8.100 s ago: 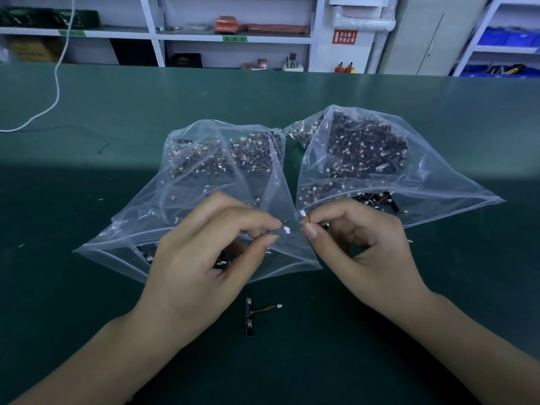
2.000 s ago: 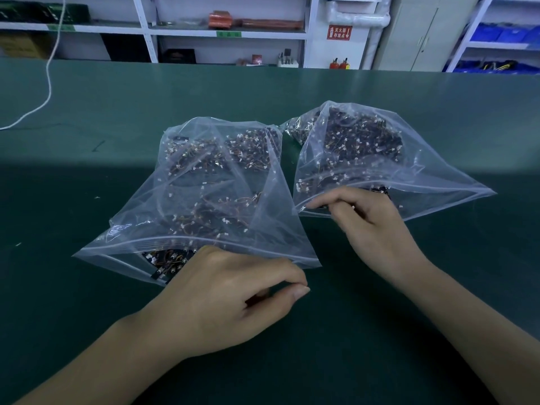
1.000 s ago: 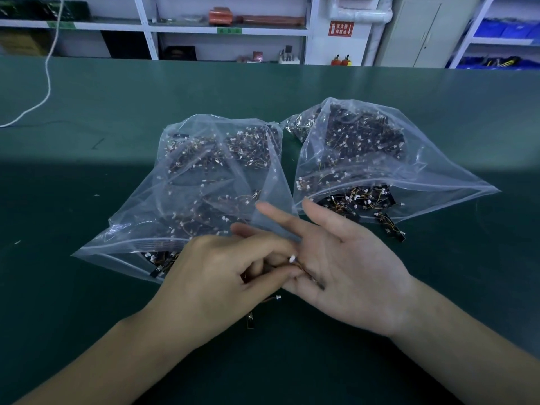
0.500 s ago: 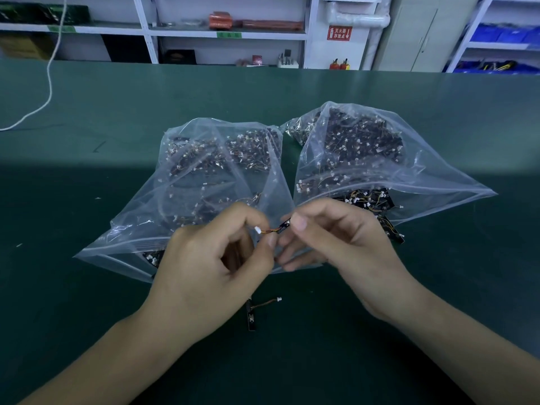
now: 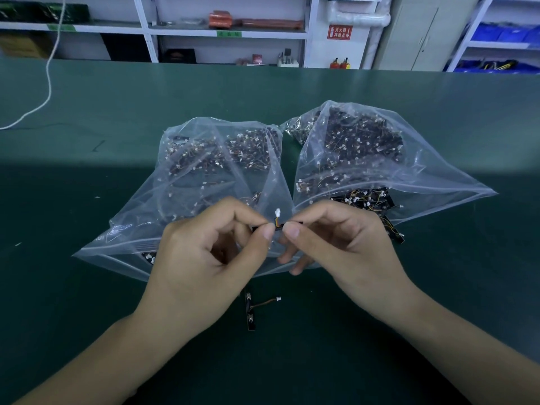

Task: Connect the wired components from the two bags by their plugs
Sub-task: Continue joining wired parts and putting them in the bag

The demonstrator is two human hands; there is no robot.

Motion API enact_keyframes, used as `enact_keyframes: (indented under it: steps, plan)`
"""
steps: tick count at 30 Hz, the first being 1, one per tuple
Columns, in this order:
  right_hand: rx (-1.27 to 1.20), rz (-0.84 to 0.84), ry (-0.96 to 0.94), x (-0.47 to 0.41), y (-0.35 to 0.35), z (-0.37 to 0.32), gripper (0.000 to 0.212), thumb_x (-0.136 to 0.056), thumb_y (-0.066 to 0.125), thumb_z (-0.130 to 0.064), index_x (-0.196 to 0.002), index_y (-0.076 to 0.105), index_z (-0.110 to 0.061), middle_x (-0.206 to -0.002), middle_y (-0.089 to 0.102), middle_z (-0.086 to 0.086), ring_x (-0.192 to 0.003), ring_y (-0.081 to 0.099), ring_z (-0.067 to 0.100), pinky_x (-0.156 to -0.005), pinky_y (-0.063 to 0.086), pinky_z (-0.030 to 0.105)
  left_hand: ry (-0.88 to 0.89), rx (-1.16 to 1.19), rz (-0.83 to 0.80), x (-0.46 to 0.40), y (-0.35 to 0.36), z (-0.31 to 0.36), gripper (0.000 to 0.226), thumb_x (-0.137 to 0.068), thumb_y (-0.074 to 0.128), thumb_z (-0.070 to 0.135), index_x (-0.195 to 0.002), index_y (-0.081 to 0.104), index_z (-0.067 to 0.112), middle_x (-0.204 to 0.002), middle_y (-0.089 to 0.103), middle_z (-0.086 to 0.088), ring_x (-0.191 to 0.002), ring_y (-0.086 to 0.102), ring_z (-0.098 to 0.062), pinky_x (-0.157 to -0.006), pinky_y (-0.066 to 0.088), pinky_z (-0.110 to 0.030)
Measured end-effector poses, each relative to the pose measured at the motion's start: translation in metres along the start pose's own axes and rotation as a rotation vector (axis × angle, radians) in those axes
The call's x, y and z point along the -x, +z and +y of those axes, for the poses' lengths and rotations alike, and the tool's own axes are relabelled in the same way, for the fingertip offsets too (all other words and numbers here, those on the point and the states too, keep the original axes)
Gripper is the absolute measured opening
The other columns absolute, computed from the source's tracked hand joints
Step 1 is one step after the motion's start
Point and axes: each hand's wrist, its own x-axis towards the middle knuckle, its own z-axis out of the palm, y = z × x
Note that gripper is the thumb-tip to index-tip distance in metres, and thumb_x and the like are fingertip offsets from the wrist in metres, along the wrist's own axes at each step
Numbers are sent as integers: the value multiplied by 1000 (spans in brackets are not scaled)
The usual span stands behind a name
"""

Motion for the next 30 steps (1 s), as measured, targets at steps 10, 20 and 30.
enact_keyframes:
  steps: [10,20,30]
  plan:
    - [10,-6,3,0,-2,-1,12,-94,73,-23,-96,77,-12,-89,76,12,-76,77,28,-60,64,40,9,1,-14,0,1,-1,7,-100,69,35,-96,71,30,-67,61,2,-45,58,-18,-40,44,-34]
    - [9,-13,5,1,-1,-3,11,-92,73,-26,-93,76,-15,-87,75,10,-74,76,28,-58,63,39,31,10,-32,0,0,-1,6,-100,68,32,-95,69,29,-64,59,2,-46,58,-17,-42,44,-29]
    - [11,-31,9,1,-2,-3,14,-95,70,-22,-97,73,-9,-89,75,13,-74,76,28,-58,64,41,67,-9,-56,-1,-1,-1,8,-102,67,30,-95,66,32,-59,55,4,-44,56,-16,-44,43,-30]
